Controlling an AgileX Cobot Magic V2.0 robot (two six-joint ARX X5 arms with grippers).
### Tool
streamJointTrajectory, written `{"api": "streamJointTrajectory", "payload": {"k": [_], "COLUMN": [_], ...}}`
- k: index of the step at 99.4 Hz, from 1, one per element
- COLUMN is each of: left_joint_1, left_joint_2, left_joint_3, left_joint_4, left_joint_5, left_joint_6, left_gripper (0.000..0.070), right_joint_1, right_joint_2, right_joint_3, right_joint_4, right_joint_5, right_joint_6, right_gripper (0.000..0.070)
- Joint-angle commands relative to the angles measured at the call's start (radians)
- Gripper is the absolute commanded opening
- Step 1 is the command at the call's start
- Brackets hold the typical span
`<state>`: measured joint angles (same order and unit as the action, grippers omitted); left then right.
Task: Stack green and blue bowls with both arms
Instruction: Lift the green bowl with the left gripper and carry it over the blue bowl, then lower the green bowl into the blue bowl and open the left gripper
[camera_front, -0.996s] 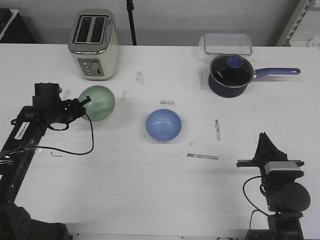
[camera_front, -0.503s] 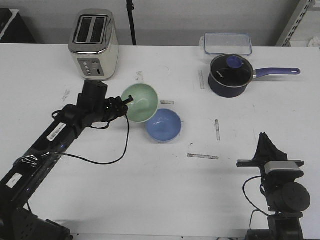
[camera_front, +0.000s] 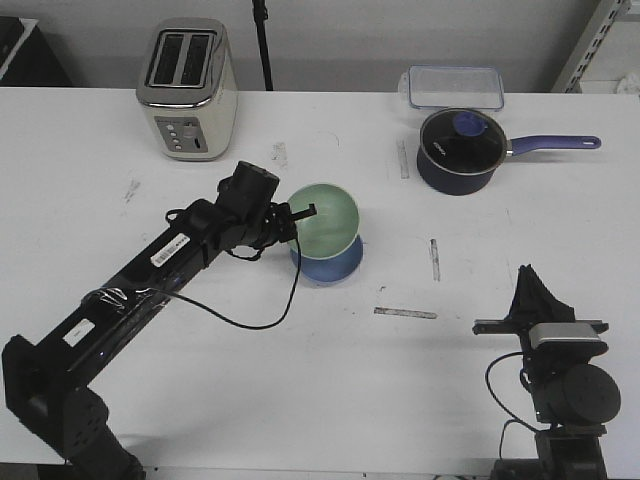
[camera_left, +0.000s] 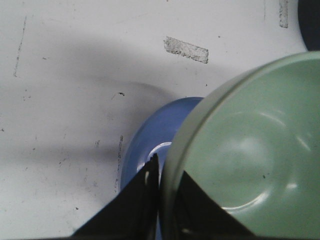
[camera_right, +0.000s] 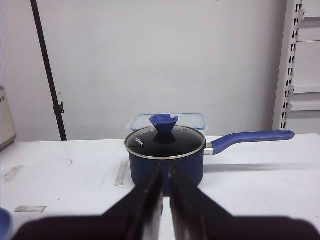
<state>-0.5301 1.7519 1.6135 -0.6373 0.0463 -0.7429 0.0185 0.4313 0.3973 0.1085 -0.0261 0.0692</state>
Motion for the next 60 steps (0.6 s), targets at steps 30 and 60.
{"api": "streamJointTrajectory", "payload": {"k": [30,60], "left_joint_1": [-0.025,-0.027], "left_joint_2": [0.146,0.149], "left_joint_3": [0.108,0.108], "left_joint_4": [-0.121,-0.119], "left_joint_5": [-0.002,0.006], "left_joint_6": [0.022,0.050], "left_gripper": [0.0005,0.0143], "right_joint_1": [0.001,0.001], "right_joint_2": [0.000,0.000], "right_joint_3": [-0.001,-0.001], "right_joint_4": [0.011,0.011], "right_joint_5": [0.000,0.000], "right_joint_6": [0.013,0.013], "right_gripper": [0.0015,0.0015]}}
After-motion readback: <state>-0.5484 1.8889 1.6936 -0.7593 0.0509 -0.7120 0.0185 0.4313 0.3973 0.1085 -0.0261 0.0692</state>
